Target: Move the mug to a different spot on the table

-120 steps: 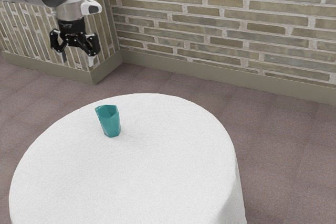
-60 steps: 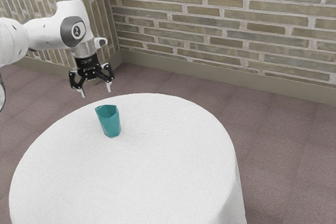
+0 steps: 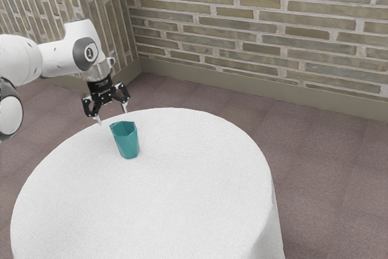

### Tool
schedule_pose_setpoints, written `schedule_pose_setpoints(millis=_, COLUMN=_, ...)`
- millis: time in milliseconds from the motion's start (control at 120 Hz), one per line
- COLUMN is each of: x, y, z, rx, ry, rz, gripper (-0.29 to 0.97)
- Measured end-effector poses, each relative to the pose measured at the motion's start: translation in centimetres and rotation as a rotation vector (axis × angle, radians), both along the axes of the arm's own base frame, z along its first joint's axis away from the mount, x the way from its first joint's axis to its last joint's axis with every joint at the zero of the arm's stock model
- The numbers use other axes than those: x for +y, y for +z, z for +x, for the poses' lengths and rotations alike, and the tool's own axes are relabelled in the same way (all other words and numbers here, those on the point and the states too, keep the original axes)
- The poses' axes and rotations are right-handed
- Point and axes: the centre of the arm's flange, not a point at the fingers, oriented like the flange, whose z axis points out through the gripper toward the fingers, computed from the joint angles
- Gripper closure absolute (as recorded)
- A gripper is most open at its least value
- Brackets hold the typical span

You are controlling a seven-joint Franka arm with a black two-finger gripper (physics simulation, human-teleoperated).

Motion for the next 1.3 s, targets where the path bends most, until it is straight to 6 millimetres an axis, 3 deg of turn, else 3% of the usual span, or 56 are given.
schedule_pose_setpoints(millis=383, x=1.2, y=-3.2, z=0.4, rx=0.032, ry=0.158, rz=-0.053, gripper=0.0)
schedule_pose_setpoints(millis=1300, x=0.0, y=-6.0, z=0.5, rx=0.088, ry=0.272, rz=-0.093, gripper=0.0)
